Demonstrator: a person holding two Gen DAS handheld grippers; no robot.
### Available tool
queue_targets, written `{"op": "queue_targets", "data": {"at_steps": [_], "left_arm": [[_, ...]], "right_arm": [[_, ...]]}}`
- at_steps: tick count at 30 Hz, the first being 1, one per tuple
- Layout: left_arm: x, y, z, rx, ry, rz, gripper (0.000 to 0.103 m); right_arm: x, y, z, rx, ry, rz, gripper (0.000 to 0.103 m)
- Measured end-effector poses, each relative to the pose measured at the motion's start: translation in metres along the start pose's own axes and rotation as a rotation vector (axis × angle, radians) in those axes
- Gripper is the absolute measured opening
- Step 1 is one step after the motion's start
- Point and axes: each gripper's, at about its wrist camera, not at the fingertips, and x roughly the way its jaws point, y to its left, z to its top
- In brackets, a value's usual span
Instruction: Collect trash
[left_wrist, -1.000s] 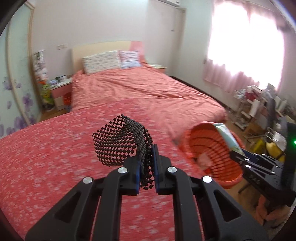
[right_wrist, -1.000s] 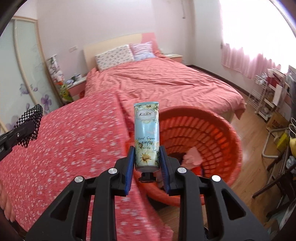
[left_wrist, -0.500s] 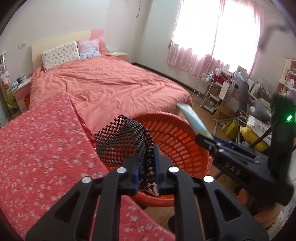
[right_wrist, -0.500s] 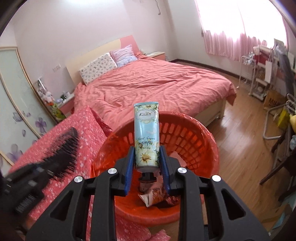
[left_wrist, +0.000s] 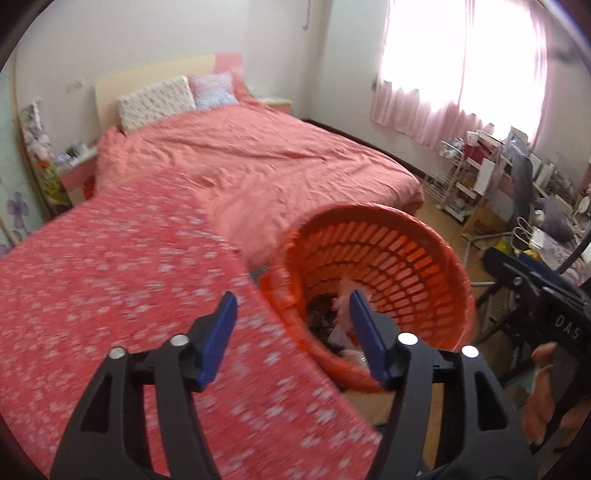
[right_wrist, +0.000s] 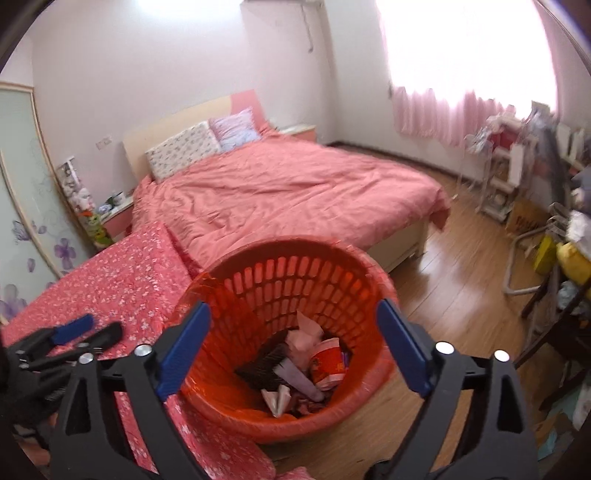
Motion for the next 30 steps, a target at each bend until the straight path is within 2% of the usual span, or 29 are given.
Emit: {"op": "queue_targets", "data": {"at_steps": [3,7,13,19,24,30], "left_arm": [[-0.038,0.015,-0.018,-0.001,-0.063,0.063,0.08],[-0.087,0.031,-0.041,-0.031,-0.141,0.161,0.098],[-0.145,0.048,-0.083,-0.1,-0.205,0.294,0.099],[-0.184,0.057,-0.123,-0.15,-0.237,0.419,0.099],[-0.211,0.057,-0.151,-0.162,-0.28,0.458,0.099],[-0.232,0.052,-0.169,-0.175,-0.299,0.498,0.099]], "right_arm": [[-0.027,0.008,-0.007,-0.052,-0.078,-0.086,0.101],[-0.063,0.027,-0.019,-0.157,-0.158,-0.186,0.101],[-0.106,0.049,-0.046,-0.22,-0.23,-0.204,0.101],[-0.126,0.053,-0.069,-0.144,-0.178,-0.103,0.101],[-0.136,0.059,-0.085,-0.127,-0.174,-0.059,0.101],[-0.147,0.069,-0.096,-0.149,-0.182,-0.021,0.101]]}}
